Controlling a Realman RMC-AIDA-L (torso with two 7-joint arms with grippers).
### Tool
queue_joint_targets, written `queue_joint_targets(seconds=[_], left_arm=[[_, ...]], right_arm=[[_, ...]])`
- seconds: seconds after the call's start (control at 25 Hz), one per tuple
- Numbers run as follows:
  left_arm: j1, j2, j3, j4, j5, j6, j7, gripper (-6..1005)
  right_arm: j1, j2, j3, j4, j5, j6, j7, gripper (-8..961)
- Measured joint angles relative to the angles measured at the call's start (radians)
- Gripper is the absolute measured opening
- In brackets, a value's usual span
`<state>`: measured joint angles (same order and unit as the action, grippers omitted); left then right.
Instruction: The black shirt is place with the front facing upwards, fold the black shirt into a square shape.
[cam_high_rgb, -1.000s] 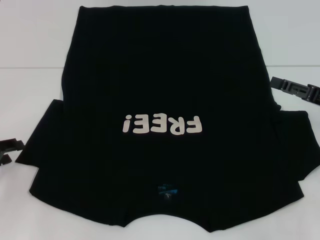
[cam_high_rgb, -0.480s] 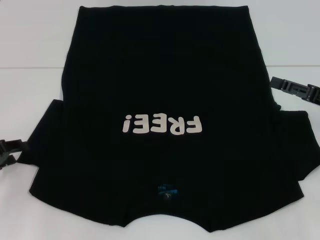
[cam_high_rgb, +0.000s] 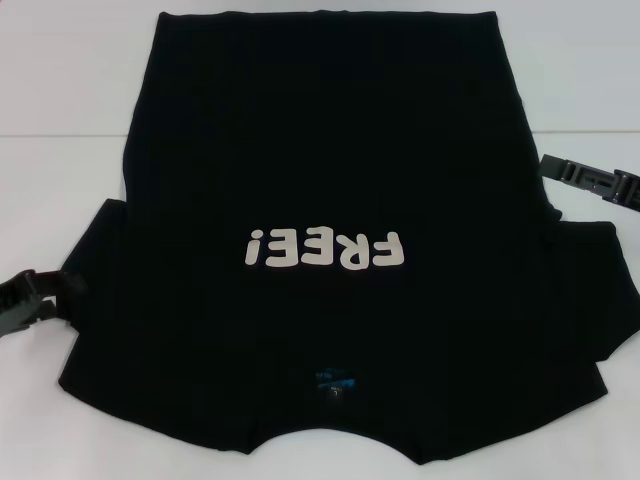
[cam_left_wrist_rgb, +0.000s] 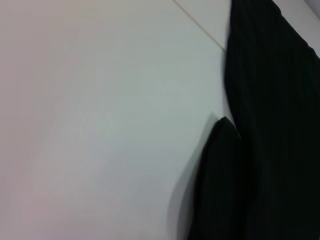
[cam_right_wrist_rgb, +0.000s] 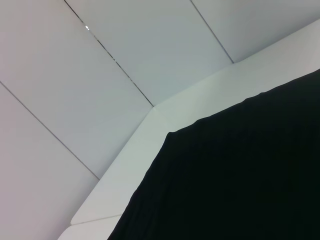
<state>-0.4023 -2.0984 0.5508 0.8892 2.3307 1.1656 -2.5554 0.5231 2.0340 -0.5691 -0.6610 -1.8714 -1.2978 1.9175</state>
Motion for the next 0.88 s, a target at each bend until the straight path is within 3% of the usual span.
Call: queue_joint_targets(seconds=[0.88], left_arm=[[-0.055,0.005,0.003,-0.013,0.002,-0.016,0.009,581]], right_arm=[[-0.005,-0.003,0.023,0.0,0.0,-0.004,-0.002,716]])
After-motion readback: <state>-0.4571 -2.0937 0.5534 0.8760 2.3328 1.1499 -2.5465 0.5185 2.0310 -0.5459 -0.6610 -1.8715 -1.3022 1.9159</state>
